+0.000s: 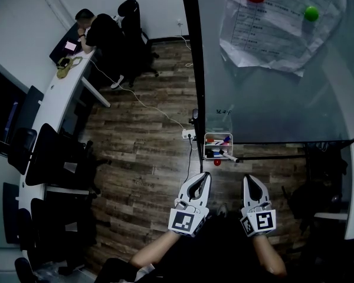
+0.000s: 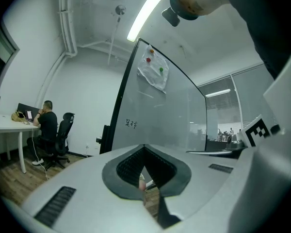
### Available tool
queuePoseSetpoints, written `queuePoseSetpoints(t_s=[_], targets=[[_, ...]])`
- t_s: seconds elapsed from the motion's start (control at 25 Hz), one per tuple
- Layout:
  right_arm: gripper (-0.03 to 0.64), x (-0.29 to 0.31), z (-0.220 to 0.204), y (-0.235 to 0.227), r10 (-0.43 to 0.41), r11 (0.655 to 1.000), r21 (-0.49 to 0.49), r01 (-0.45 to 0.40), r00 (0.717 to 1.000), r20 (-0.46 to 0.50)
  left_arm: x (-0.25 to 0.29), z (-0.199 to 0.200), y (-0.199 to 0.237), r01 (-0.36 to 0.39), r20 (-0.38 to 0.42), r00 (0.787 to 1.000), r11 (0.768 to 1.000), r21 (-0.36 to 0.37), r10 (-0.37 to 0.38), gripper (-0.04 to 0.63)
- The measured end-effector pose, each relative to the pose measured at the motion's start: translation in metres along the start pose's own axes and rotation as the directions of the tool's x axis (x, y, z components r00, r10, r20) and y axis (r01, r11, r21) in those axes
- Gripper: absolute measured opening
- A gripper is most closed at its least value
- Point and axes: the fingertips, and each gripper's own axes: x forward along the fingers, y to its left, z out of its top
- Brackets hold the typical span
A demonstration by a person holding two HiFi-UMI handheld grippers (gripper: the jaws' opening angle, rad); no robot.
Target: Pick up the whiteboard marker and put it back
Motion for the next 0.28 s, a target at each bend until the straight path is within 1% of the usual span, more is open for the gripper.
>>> queuePoseSetpoints(t_s=[0.08, 0.16, 0.28], targets=[[0.013, 0.0005, 0.0, -0.001, 0.001, 1.0, -0.004, -0.001, 1.0, 0.002, 0.0009, 0.0002, 0.0, -0.001, 0.012, 1.0, 1.0, 0.0, 0.001, 0.008], [0.014, 0.0008, 0.0004, -0.0024, -0.004, 1.0, -0.009, 0.004, 1.0, 0.004, 0.0015, 0.0016, -0.0018, 0.005, 0.022, 1.0, 1.0, -0.018, -0.005, 0.008], [0.014, 0.0023, 0.0001, -0.0046, -0.013, 1.0, -0.014, 0.013, 1.0, 0.001, 0.0022, 0.0012, 0.0008, -0.007, 0.009, 1.0, 1.0, -0.017, 0.007, 0.008]])
